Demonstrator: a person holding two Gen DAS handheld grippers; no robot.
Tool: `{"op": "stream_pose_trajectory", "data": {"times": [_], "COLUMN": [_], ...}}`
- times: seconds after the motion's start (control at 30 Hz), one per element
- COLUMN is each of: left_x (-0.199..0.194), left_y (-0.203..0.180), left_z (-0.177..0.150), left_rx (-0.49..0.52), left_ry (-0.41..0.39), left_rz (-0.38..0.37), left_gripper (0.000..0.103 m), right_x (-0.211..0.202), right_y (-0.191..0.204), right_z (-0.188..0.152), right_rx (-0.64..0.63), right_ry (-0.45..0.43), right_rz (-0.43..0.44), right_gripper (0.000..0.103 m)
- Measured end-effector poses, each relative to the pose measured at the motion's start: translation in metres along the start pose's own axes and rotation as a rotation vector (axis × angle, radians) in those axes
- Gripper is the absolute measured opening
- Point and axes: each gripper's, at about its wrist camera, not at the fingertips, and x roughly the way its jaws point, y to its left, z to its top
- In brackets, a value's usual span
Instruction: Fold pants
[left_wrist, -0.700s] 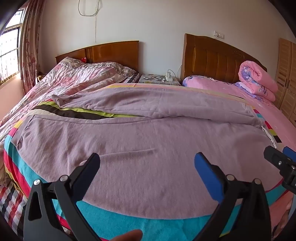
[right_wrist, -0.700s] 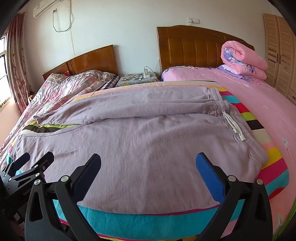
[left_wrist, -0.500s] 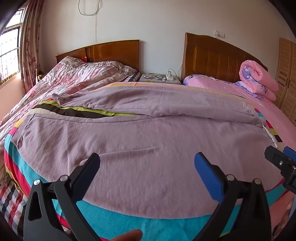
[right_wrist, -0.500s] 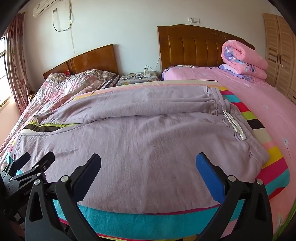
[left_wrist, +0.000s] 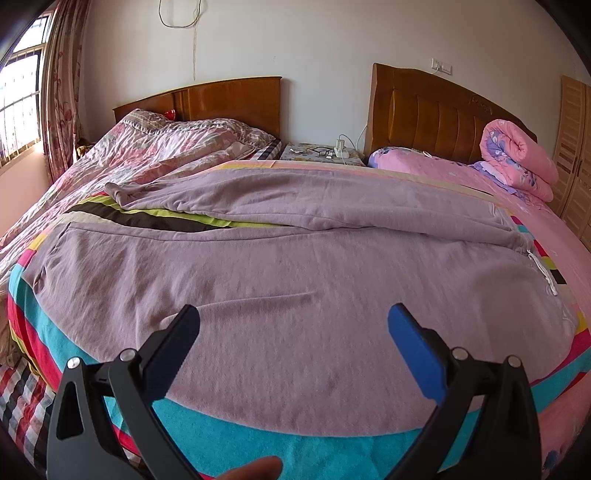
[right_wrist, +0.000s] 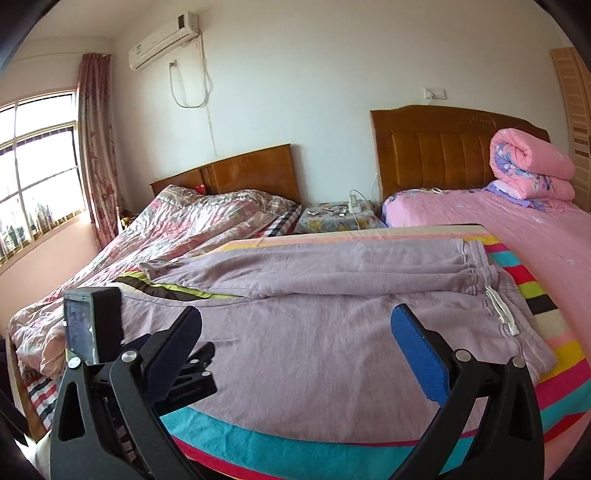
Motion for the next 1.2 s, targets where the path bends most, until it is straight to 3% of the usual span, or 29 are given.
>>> {"op": "stream_pose_trajectory", "data": {"times": [0.1, 0.2, 0.47, 0.7, 0.87, 1.2], "left_x": [0.001, -0.001, 0.002, 0.003, -0.001, -0.005], "left_y": [0.001, -0.003, -0.007, -0.001, -0.004, -0.011], "left_z": [0.0, -0.001, -0.004, -0.003, -0.001, -0.002], "left_rx": [-0.002, 0.011, 0.033, 0.021, 0.023, 0.045], "left_ry": [-0.001, -0.011, -0.006, -0.004, -0.009, -0.018], "left_rz": [-0.016, -0.03, -0.013, 0.007, 0.008, 0.0], "left_gripper": [0.102, 0.102, 0.102, 0.102, 0.102, 0.102], "right_x": [-0.018, -0.018, 0.009, 0.0, 0.004, 0.013], "right_y": [0.027, 0.06, 0.096, 0.033, -0.014, -0.02], "right_z": [0.009, 0.013, 0.009, 0.006, -0.012, -0.028], "right_rx": [-0.044, -0.104, -0.206, -0.082, 0.035, 0.09], "right_ry": [0.0, 0.036, 0.113, 0.111, 0.169, 0.209], "right_rz": [0.102, 0.14, 0.106, 0.043, -0.039, -0.043], "right_gripper": [0.099, 0.099, 0.099, 0.099, 0.099, 0.099]}}
